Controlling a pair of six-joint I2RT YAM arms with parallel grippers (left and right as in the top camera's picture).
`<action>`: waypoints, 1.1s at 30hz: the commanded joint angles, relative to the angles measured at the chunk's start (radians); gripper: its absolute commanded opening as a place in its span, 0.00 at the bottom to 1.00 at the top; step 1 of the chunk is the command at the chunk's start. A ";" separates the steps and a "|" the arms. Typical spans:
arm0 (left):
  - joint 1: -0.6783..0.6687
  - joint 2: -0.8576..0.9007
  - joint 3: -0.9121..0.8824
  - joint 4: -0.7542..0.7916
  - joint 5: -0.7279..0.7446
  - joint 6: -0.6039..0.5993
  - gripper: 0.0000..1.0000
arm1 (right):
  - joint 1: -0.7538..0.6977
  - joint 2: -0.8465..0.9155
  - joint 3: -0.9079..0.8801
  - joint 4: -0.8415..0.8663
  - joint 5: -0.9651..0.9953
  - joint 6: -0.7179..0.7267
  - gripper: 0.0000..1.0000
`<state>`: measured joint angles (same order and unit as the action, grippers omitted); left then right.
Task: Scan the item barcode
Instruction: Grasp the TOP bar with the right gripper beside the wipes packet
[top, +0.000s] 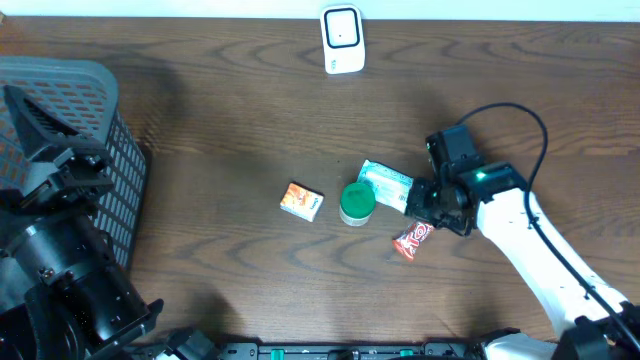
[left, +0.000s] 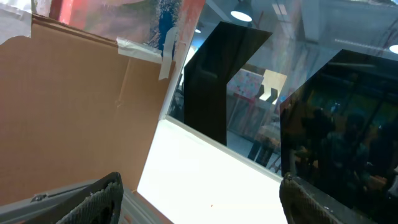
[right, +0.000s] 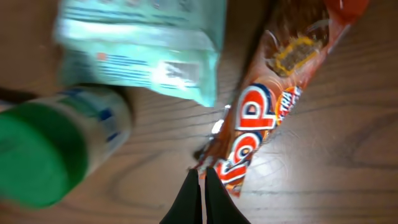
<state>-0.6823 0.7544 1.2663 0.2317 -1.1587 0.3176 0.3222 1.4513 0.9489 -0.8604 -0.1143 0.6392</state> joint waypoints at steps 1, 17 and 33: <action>0.005 -0.011 -0.006 0.001 -0.009 -0.003 0.81 | 0.009 0.028 -0.084 0.038 0.035 0.056 0.01; 0.005 -0.013 -0.006 -0.006 -0.009 -0.003 0.81 | 0.009 0.040 -0.192 0.153 -0.048 0.085 0.01; 0.005 -0.012 -0.006 -0.007 -0.009 -0.003 0.81 | 0.009 0.072 -0.095 0.114 0.012 0.047 0.01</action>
<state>-0.6823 0.7506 1.2663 0.2234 -1.1587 0.3176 0.3222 1.4708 0.8547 -0.7467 -0.1291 0.6994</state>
